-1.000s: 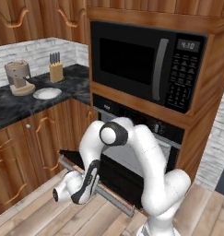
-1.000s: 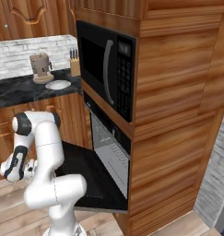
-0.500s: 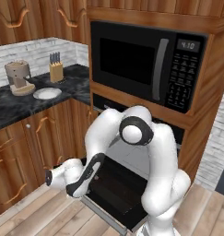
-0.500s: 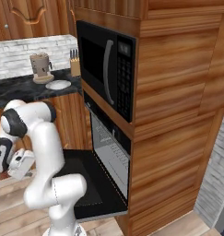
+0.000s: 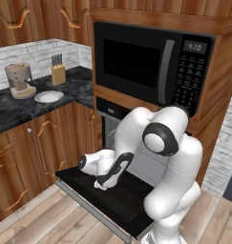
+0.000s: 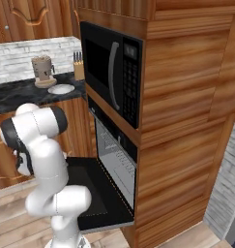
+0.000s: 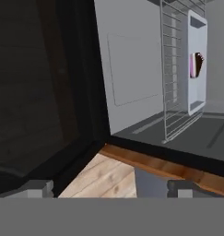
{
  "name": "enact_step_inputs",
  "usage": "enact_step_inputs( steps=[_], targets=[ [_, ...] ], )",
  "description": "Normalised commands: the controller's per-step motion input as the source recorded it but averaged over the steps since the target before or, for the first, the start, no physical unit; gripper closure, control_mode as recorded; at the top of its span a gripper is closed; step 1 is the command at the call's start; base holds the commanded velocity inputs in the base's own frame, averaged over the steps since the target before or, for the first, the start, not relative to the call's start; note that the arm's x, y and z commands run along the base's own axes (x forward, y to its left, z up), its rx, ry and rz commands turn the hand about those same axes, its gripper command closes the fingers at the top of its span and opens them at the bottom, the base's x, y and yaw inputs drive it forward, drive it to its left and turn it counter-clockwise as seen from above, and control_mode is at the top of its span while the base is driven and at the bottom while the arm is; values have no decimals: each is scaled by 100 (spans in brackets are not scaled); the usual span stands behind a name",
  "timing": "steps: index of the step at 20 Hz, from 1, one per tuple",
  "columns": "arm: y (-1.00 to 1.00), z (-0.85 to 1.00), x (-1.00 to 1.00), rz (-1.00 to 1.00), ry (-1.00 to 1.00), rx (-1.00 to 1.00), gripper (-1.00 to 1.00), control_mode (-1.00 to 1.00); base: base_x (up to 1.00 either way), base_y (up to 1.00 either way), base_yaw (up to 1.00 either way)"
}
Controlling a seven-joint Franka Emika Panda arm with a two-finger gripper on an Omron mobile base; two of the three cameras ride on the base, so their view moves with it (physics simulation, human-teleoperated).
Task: Take the baked cake out of the oven and place it on the plate for cooling. Then close the oven door.
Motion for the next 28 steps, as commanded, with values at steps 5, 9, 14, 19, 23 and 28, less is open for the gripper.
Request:
enact_step_inputs(
  steps=[5,9,14,19,23,28],
  targets=[
    [-43,6,69,0,2,-6,-100,-100,0,0,0],
    [-17,-6,91,0,2,-16,-100,-100,0,0,0],
    [-15,-17,82,0,0,-20,-100,-100,0,0,0],
    [-23,-31,86,0,2,-16,-100,-100,0,0,0],
    [-23,-46,88,0,13,-14,-100,-100,0,0,0],
    [-20,-48,78,0,9,-14,-100,-100,0,0,0]
  ],
)
